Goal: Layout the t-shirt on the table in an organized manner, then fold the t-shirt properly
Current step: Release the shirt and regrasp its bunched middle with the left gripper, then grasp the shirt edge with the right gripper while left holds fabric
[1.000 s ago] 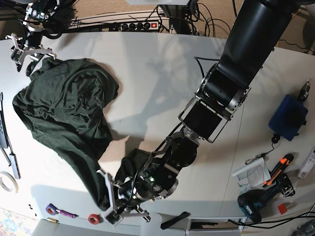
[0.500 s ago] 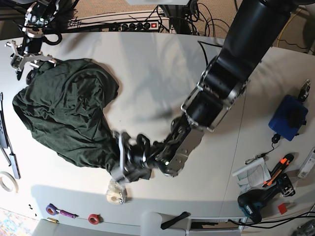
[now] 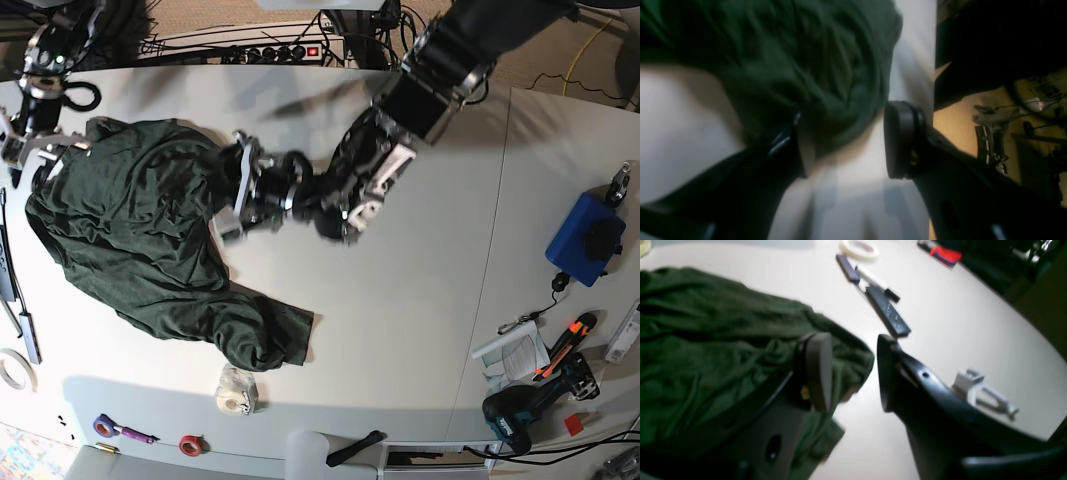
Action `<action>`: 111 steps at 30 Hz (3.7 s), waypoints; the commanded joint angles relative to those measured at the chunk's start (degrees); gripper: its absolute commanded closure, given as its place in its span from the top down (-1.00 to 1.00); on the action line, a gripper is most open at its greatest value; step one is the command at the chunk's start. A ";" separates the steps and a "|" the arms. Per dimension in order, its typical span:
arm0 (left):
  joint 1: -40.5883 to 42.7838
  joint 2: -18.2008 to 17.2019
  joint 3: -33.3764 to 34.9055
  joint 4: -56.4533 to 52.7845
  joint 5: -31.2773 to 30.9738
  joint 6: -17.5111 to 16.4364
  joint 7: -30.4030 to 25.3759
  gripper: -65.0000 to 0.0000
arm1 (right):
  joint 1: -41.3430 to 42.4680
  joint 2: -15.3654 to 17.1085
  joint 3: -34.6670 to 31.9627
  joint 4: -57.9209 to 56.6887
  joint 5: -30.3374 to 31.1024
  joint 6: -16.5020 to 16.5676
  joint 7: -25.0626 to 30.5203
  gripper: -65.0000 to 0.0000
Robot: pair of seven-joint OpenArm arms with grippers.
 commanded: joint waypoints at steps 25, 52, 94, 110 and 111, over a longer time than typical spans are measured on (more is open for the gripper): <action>5.62 0.98 -0.11 1.20 18.18 4.96 -13.92 -0.02 | 21.31 16.96 -0.22 -33.64 2.05 9.81 -3.13 -1.00; -4.68 0.66 -0.17 23.15 18.18 14.47 -2.97 -1.00 | 29.46 16.79 -21.24 -41.48 -1.90 4.52 -3.89 -1.00; -27.17 -1.40 -8.39 0.74 14.64 15.45 -6.40 -1.00 | 19.15 8.17 -21.27 -14.10 4.85 12.57 -15.50 -0.03; -26.99 -1.40 -8.39 0.74 14.43 15.45 -6.40 -1.00 | 19.15 6.62 -21.33 -14.10 2.32 18.08 -17.20 -0.03; -26.99 -1.38 -8.39 0.74 14.43 15.45 -6.40 -1.00 | 19.15 6.16 -21.33 -14.10 2.32 18.49 -17.18 -0.03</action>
